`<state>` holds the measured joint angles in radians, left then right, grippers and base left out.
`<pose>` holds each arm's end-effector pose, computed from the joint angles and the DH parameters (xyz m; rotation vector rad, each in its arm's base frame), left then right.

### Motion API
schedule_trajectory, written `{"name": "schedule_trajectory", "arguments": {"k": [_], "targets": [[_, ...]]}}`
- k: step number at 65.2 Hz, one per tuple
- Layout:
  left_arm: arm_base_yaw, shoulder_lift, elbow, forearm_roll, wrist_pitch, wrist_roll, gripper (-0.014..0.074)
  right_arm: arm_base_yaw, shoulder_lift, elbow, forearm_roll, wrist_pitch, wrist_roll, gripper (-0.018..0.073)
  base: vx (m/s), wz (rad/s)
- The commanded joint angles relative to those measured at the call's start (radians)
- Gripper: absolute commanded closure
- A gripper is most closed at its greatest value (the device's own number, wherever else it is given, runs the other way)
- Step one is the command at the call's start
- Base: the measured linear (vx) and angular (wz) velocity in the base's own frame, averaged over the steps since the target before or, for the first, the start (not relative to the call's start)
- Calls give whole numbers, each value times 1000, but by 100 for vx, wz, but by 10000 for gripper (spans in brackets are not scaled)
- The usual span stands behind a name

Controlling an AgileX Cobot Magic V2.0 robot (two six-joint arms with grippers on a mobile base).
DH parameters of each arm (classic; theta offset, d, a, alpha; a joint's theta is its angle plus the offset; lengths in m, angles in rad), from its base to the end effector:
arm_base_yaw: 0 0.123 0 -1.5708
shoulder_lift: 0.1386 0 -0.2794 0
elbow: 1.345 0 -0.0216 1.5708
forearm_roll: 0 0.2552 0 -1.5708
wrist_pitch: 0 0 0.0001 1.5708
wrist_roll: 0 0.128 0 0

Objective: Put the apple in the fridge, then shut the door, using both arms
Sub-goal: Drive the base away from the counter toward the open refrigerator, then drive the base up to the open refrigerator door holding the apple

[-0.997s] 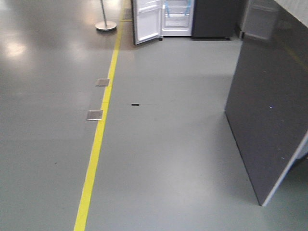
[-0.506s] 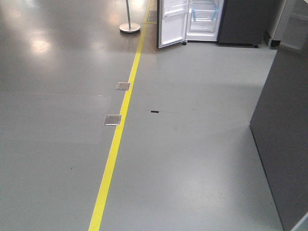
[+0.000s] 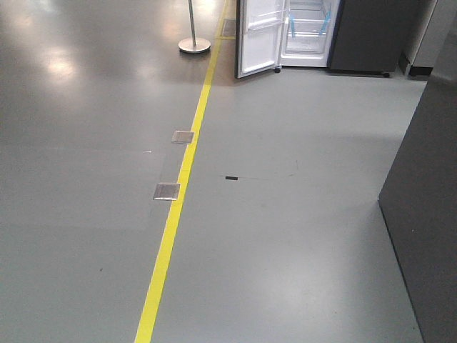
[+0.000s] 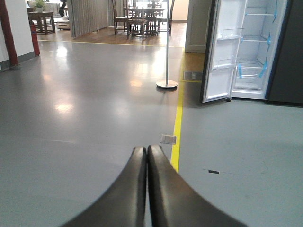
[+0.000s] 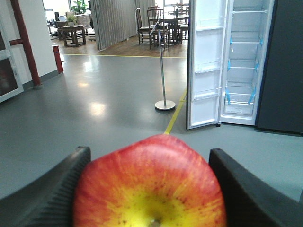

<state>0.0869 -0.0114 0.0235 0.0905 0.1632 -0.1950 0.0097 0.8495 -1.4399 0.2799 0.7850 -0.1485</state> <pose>0.1027 0.0108 0.1879 -0.1705 1.6494 -0.0021 0.1563 0.0265 0.5220 -0.1143 1.6569 0.2098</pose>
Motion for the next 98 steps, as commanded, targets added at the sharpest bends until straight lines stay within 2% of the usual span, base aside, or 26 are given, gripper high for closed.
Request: {"name": "schedule_trajectory", "arguments": {"k": [1,98], "targets": [[-8,-14,-17,-1,-68,-9,603,1,1,-25,12,-82,-8,429,21,-8],[-8,-14,-17,-1,-68,-9,603,1,1,-25,12,-83,-8,429,24,-7]]}}
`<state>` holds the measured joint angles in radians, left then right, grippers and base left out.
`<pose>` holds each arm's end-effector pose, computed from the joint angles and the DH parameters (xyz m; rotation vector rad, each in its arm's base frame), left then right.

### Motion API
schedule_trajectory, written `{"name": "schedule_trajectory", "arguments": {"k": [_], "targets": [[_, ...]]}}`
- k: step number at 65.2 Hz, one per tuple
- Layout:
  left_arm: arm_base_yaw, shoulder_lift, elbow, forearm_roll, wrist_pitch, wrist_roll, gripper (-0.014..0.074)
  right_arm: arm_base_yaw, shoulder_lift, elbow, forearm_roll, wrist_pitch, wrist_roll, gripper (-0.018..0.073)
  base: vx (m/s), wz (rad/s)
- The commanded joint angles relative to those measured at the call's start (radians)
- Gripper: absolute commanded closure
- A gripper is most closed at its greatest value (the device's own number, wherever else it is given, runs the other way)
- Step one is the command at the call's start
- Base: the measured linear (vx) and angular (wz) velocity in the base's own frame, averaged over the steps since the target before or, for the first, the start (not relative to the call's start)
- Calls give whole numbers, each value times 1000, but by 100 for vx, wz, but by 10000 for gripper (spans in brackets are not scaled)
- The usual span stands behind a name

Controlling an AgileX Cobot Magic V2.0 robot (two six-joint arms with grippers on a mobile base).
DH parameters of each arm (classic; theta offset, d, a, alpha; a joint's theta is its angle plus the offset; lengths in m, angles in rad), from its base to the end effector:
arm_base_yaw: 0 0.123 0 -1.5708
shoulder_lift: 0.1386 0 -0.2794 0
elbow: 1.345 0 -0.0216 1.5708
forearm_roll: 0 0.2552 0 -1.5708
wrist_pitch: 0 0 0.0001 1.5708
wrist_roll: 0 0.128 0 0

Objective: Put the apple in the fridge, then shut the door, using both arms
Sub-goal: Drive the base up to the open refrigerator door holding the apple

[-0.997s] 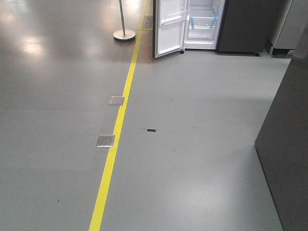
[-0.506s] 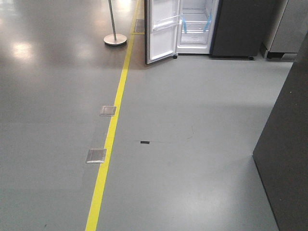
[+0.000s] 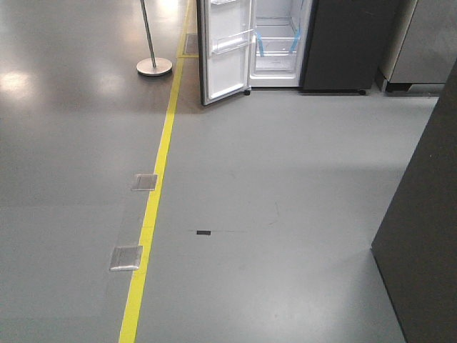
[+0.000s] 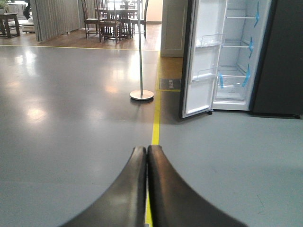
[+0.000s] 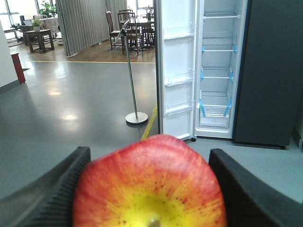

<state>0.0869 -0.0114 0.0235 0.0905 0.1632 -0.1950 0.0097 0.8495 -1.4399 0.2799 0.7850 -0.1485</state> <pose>0.1027 0.0108 0.1879 -0.1705 1.6494 -0.0021 0.1563 0.0265 0.5220 -0.1143 1.6569 0.2098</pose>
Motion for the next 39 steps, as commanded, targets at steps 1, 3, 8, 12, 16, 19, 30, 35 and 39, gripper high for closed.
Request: {"name": "schedule_trajectory", "arguments": {"k": [1,3,8,12,16,19,30,35,39], "targets": [[-8,-14,-17,-1,-68,-9,603,1,1,-25,12,-83,-8,429,25,-3],[-8,-14,-17,-1,-68,-9,603,1,1,-25,12,-83,-8,429,26,-2],[-8,-14,-17,-1,-68,-9,603,1,1,-25,12,-83,-8,429,26,0],[-8,-14,-17,-1,-68,-9,603,1,1,-25,12,-83,-8,429,25,1],[-8,-14,-17,-1,-68,-9,603,1,1,-25,12,-83,-8,429,25,2],[-8,-14,-17,-1,-68,-9,603,1,1,-25,14,-83,-8,429,26,4],[-8,-14,-17,-1,-68,-9,603,1,1,-25,14,-81,-8,429,26,6],[-8,-14,-17,-1,-68,-9,603,1,1,-25,14,-81,-8,429,26,8],[-8,-14,-17,-1,-68,-9,603,1,1,-25,14,-81,-8,429,26,7]]}}
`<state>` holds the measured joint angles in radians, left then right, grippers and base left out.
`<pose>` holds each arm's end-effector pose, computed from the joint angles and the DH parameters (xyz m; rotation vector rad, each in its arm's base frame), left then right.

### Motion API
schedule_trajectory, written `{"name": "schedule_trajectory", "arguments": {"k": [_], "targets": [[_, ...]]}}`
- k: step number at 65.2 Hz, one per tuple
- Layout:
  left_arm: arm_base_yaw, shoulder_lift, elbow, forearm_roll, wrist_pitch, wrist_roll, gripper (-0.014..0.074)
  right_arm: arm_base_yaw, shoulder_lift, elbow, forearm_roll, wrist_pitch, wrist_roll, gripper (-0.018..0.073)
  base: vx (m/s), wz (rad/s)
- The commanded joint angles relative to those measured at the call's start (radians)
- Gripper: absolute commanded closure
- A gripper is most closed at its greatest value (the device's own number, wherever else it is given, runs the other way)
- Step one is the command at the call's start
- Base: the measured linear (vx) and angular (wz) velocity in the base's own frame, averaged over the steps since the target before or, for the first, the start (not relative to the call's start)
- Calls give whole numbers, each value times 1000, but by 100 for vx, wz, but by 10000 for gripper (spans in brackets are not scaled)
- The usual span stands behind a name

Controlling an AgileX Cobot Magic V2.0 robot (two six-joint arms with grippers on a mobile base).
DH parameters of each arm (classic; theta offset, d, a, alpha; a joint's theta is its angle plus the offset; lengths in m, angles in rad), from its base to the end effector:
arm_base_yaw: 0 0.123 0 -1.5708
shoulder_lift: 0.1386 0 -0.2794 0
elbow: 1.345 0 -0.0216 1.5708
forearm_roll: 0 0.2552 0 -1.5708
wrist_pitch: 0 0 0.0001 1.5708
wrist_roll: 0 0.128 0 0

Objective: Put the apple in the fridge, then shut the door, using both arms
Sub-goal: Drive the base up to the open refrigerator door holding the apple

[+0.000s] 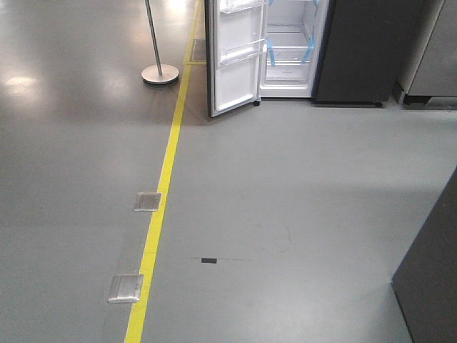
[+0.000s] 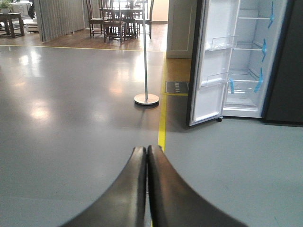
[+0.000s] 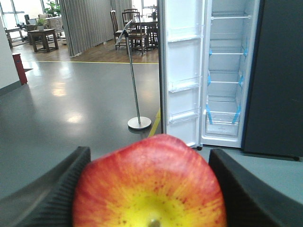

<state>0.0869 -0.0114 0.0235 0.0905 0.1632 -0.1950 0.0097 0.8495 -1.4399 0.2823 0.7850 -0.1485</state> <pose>0.1027 0.0108 0.1879 -0.1705 1.6494 -0.0021 0.1563 0.0267 0.5221 -0.1141 1.6567 0.2125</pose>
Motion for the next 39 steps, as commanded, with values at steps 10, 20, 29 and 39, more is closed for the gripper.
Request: {"name": "schedule_trajectory", "arguments": {"k": [10,20,29,39], "targets": [[-8,-14,-17,-1,-68,-9,603,1,1,-25,12,-81,-8,429,26,6],[-8,-14,-17,-1,-68,-9,603,1,1,-25,12,-81,-8,429,26,3],[-8,-14,-17,-1,-68,-9,603,1,1,-25,12,-81,-8,429,27,1],[-8,-14,-17,-1,-68,-9,603,1,1,-25,12,-81,-8,429,28,-2]]}}
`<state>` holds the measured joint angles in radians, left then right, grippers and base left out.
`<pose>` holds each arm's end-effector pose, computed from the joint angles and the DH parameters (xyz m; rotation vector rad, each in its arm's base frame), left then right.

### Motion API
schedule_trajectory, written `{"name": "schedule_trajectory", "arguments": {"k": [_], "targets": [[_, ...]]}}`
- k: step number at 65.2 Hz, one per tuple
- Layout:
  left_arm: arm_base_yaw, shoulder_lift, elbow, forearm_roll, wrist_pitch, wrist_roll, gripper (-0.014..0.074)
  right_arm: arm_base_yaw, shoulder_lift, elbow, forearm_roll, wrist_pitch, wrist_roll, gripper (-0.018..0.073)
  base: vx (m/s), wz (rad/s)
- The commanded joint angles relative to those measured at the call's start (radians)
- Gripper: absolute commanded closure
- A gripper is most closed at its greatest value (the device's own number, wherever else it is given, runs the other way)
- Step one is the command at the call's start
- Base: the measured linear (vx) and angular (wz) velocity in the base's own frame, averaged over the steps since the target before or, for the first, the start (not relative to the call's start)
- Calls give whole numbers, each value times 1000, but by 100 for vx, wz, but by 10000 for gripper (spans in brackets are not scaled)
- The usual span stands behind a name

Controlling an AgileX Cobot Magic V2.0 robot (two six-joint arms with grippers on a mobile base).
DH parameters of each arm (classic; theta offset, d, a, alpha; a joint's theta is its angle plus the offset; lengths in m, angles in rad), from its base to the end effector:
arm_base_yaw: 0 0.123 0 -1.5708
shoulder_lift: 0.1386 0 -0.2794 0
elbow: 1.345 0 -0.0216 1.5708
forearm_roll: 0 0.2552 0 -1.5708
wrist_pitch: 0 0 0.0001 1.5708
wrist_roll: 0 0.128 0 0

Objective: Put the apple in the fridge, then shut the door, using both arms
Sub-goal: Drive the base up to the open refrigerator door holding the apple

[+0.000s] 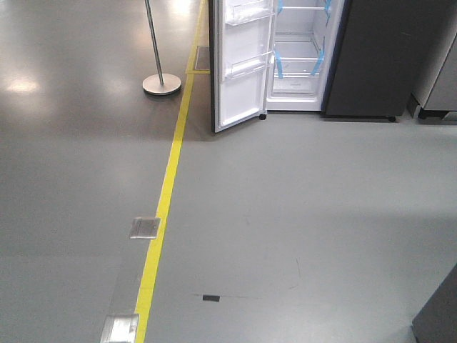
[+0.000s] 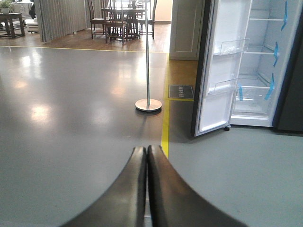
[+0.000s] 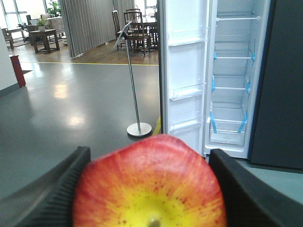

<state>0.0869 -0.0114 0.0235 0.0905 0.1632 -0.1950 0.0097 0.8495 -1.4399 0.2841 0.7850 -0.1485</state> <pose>0.1027 0.0108 0.1879 -0.1705 1.6494 -0.0021 0.1563 0.0269 0.5221 -0.1140 1.6565 0.2145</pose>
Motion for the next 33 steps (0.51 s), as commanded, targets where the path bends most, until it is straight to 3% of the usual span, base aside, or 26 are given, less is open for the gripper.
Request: {"name": "schedule_trajectory", "arguments": {"k": [1,33], "targets": [[-8,-14,-17,-1,-68,-9,603,1,1,-25,10,-81,-8,429,29,-3],[-8,-14,-17,-1,-68,-9,603,1,1,-25,10,-82,-8,429,30,-6]]}}
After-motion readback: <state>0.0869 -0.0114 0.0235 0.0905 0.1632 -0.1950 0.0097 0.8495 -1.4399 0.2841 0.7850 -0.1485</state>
